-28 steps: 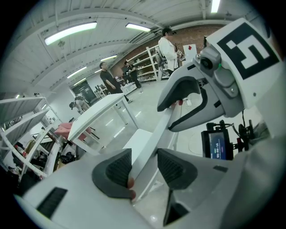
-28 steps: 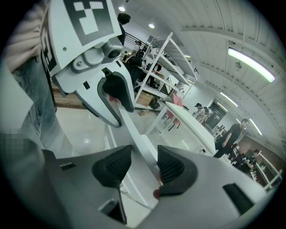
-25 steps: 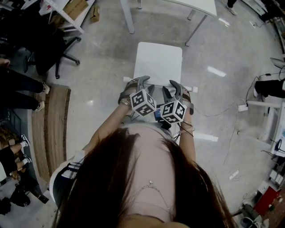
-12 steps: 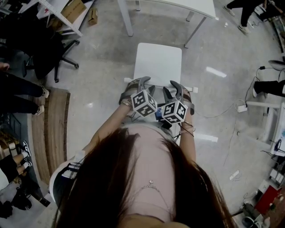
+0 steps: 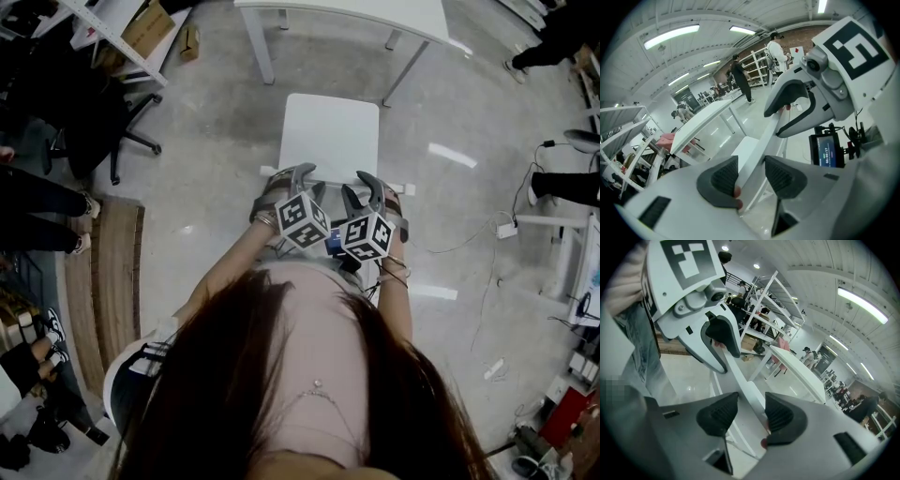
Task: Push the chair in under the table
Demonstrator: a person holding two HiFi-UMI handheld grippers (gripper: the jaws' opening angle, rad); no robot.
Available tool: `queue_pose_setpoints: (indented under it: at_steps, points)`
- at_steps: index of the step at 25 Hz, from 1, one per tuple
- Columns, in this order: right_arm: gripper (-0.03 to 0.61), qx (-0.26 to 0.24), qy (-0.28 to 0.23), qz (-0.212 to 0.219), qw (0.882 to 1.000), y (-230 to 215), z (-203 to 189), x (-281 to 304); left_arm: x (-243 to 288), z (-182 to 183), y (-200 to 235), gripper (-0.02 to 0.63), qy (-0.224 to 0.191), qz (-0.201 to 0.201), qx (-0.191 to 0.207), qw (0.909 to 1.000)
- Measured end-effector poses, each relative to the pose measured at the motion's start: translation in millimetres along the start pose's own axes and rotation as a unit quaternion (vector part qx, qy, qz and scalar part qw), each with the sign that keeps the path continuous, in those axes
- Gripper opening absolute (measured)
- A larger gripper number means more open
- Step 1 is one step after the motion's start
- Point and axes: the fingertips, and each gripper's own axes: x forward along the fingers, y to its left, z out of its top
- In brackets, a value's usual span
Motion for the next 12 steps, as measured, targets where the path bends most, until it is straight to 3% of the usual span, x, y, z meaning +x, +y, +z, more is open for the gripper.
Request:
queue_pose_setpoints:
  at_steps: [12]
  points:
    - [0.184, 0.006, 0.005, 0.002, 1.000, -14, 0, 9, 10, 8, 11, 0.181, -0.001, -0.006, 0.003, 1.0000]
